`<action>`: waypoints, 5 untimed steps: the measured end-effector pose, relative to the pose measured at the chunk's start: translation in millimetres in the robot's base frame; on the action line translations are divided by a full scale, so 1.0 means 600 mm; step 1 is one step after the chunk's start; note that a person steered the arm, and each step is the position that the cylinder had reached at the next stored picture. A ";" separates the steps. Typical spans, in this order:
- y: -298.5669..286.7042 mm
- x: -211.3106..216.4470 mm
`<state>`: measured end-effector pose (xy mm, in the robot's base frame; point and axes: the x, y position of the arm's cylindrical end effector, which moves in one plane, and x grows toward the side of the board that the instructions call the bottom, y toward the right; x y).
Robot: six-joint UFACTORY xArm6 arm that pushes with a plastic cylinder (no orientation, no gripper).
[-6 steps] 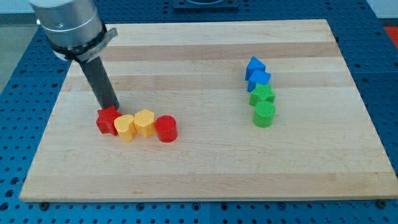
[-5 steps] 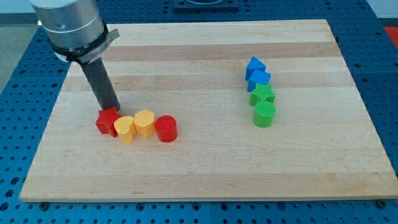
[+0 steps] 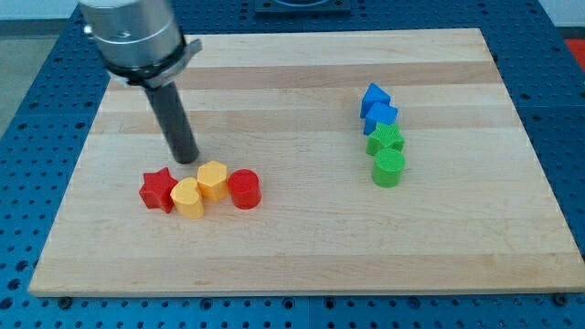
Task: Slightly push the hexagon and the red circle down
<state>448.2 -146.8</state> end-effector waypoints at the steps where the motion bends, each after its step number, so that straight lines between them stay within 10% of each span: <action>1: 0.043 0.021; 5: 0.168 0.041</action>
